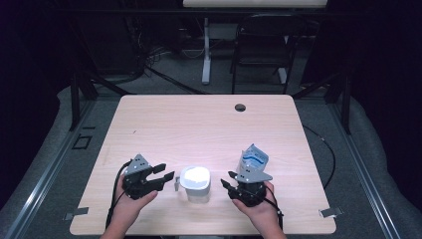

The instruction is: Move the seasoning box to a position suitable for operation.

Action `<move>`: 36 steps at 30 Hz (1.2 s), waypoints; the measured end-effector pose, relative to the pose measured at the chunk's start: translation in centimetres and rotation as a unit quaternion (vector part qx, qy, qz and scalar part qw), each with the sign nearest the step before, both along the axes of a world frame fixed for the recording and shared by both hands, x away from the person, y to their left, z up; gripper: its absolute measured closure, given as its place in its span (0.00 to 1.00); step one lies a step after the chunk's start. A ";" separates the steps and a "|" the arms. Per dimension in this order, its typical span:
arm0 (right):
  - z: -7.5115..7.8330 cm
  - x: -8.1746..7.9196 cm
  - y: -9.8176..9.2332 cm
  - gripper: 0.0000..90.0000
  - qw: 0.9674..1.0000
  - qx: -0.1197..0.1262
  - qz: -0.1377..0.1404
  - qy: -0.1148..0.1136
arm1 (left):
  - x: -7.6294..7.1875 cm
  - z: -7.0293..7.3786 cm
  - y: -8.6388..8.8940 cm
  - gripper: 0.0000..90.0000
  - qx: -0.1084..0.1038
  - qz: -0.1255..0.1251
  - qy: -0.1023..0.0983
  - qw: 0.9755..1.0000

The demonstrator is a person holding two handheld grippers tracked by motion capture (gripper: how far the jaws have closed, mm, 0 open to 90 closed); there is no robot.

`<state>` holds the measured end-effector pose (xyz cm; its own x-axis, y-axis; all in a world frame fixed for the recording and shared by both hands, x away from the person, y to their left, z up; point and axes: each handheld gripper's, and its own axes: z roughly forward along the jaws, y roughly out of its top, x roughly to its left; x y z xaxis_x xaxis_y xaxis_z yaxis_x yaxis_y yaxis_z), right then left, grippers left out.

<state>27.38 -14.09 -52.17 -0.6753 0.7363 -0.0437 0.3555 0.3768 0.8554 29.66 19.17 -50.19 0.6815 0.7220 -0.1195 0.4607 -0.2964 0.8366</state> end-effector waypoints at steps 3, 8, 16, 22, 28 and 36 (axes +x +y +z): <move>0.4 0.0 0.1 0.68 1.000 -0.002 0.003 -0.016 | 0.2 0.2 -0.2 0.59 -0.009 -0.001 0.001 1.000; 0.7 0.5 -0.1 0.62 1.000 0.025 0.018 -0.002 | 0.4 0.6 -0.6 0.69 -0.014 -0.007 0.004 1.000; 1.0 0.4 0.3 0.69 1.000 0.021 0.015 -0.008 | 0.1 0.9 -1.4 0.86 -0.011 -0.025 -0.001 1.000; 0.6 0.2 0.4 0.73 1.000 0.018 0.008 -0.001 | -0.2 1.5 -1.9 0.96 -0.014 -0.045 -0.008 0.999; 0.3 0.1 0.7 0.73 1.000 0.016 0.014 -0.004 | -0.3 1.5 -2.8 1.00 -0.007 -0.059 -0.004 0.998; 0.1 -0.1 1.0 0.89 1.000 0.008 0.025 -0.001 | -0.3 1.3 -2.9 1.00 0.004 -0.061 0.000 0.998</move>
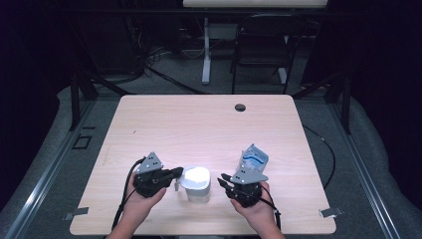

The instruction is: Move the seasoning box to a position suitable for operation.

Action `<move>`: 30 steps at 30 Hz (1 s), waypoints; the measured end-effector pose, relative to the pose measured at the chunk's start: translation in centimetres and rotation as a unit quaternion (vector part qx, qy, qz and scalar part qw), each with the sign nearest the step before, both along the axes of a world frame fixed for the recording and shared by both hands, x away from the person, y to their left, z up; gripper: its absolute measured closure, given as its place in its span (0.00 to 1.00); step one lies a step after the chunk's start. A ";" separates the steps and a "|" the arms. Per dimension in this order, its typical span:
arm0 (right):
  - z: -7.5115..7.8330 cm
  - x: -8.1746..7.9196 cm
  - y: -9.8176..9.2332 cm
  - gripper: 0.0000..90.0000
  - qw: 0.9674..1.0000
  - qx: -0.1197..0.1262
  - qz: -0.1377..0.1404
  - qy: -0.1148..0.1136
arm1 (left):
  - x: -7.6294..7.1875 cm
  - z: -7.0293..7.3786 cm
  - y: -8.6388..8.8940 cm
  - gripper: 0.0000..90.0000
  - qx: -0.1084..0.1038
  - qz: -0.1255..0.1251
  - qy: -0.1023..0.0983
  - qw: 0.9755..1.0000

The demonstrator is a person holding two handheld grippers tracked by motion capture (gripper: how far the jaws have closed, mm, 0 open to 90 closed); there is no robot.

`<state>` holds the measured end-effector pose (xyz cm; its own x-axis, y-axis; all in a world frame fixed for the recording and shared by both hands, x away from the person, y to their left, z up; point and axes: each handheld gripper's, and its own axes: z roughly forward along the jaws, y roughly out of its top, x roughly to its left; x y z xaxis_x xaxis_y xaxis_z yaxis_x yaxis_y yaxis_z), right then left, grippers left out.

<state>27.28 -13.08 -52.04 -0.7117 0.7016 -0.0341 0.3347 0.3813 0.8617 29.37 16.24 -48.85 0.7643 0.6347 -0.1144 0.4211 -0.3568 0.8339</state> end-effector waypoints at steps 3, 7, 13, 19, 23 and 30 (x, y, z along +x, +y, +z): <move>0.1 -0.1 0.0 0.94 1.000 0.000 0.005 0.003 | -0.1 -0.2 -0.2 1.00 0.000 -0.002 -0.003 1.000; 0.2 -0.2 0.0 1.00 1.000 -0.003 0.007 0.005 | -0.1 -0.2 -0.2 1.00 0.001 -0.003 -0.004 1.000; 0.2 -0.3 0.3 1.00 1.000 -0.007 0.014 0.011 | -0.3 -0.2 -0.3 1.00 0.005 -0.002 -0.009 1.000; 0.0 -0.4 0.8 1.00 1.000 -0.010 0.025 0.011 | -0.2 -0.3 -0.2 1.00 0.001 -0.002 -0.005 1.000; -0.1 -0.6 1.2 1.00 0.999 -0.010 0.033 0.014 | -0.3 -0.3 -0.2 1.00 -0.003 -0.001 -0.005 1.000; -0.4 -0.8 1.9 1.00 0.999 -0.017 0.046 0.009 | -0.2 -0.4 -0.1 1.00 -0.005 -0.001 -0.005 1.000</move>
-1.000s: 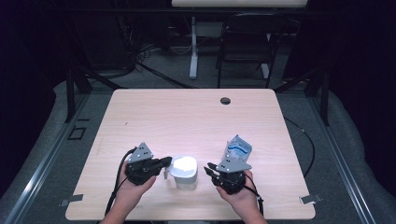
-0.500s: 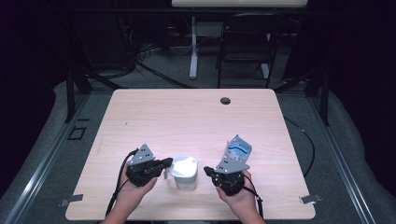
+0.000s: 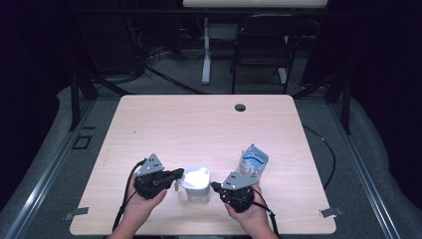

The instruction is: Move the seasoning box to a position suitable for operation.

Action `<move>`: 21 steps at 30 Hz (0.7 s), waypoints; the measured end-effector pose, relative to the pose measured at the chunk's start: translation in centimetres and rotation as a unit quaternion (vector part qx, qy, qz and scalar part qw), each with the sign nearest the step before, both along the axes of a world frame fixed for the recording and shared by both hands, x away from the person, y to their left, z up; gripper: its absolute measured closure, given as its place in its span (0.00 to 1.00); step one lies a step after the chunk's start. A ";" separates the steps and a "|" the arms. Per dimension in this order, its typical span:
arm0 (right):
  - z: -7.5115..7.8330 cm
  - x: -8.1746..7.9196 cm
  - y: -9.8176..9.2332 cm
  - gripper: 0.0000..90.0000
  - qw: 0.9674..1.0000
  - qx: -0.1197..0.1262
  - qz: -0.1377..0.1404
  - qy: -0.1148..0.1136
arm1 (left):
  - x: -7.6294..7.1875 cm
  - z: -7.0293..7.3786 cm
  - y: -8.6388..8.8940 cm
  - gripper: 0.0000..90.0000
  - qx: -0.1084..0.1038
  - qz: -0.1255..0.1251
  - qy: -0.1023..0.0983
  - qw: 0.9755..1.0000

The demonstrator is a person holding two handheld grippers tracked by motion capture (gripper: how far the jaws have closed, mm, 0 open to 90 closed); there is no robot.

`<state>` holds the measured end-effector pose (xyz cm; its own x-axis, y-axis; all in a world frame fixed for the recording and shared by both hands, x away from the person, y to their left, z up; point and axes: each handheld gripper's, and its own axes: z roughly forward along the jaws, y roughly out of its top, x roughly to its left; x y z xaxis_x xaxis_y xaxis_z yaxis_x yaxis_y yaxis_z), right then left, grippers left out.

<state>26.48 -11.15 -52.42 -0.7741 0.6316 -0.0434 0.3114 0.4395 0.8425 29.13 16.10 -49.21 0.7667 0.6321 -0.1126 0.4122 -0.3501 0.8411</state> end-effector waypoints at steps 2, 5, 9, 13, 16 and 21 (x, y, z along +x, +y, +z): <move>0.0 0.0 0.1 1.00 1.000 0.000 0.002 0.000 | 0.0 0.0 0.0 1.00 0.000 0.000 0.000 1.000; 0.0 -0.1 0.1 1.00 1.000 0.001 0.001 -0.001 | 0.0 0.0 0.0 1.00 -0.001 -0.001 0.000 1.000; 0.1 -0.1 0.1 1.00 1.000 0.000 0.001 -0.004 | 0.0 0.0 0.1 1.00 -0.002 -0.003 0.001 1.000; 0.2 -0.1 0.1 1.00 1.000 0.000 0.003 -0.006 | 0.0 0.0 0.0 1.00 -0.003 -0.004 0.002 1.000; 0.3 -0.1 0.1 1.00 1.000 -0.002 0.002 -0.008 | 0.0 0.0 0.0 1.00 -0.003 -0.004 0.002 1.000; 0.3 -0.1 0.2 1.00 1.000 -0.001 0.005 -0.009 | 0.0 0.0 0.1 1.00 -0.002 -0.003 0.002 1.000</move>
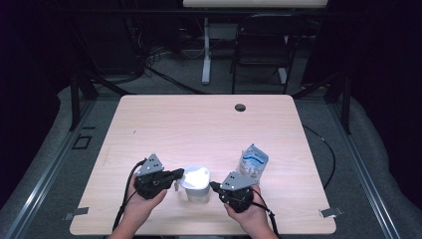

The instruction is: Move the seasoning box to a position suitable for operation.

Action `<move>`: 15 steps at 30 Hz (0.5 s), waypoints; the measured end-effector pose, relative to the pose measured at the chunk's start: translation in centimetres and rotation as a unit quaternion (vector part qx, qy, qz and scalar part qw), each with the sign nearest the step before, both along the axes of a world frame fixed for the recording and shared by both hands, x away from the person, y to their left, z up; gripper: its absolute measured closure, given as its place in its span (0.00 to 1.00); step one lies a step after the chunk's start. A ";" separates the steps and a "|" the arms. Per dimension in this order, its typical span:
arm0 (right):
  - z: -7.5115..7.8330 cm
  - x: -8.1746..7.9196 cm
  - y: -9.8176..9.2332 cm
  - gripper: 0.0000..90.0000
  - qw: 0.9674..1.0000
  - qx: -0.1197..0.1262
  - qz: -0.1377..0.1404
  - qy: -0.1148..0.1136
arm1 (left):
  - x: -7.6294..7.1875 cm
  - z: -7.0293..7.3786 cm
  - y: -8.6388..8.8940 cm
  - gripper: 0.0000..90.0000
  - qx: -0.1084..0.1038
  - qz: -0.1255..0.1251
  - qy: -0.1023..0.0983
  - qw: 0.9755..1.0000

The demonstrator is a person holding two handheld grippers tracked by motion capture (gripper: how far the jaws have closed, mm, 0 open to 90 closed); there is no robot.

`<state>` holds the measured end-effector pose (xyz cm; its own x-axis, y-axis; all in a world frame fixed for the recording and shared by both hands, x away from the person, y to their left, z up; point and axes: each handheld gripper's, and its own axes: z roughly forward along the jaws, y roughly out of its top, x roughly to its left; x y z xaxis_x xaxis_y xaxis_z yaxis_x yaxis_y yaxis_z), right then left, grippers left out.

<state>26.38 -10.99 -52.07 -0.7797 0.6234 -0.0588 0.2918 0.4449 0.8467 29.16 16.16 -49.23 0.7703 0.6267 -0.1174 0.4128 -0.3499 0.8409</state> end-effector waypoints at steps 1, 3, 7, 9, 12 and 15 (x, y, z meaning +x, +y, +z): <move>0.0 0.0 0.0 1.00 1.000 0.000 0.001 -0.001 | 0.0 0.0 0.0 1.00 0.000 0.000 0.000 1.000; 0.1 0.0 0.0 1.00 1.000 0.004 -0.001 -0.002 | 0.0 0.0 0.0 1.00 0.000 0.000 0.000 1.000; 0.4 -0.1 0.1 1.00 1.000 0.010 0.001 -0.005 | 0.0 0.0 0.0 1.00 0.001 0.001 0.000 1.000; 0.5 -0.1 0.2 1.00 1.000 0.009 0.003 -0.006 | 0.0 0.0 0.0 1.00 0.002 0.000 0.000 1.000; 0.5 -0.1 0.2 1.00 1.000 0.006 0.004 -0.006 | -0.1 0.0 0.0 1.00 0.002 0.001 0.000 1.000; 0.5 -0.1 0.2 1.00 1.000 0.007 0.002 -0.006 | -0.1 0.0 0.1 1.00 0.004 0.000 0.000 1.000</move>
<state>26.28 -10.84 -51.53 -0.7818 0.6208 -0.0588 0.2801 0.4339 0.8563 29.09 16.22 -49.18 0.7707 0.6273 -0.1117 0.4119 -0.3568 0.8384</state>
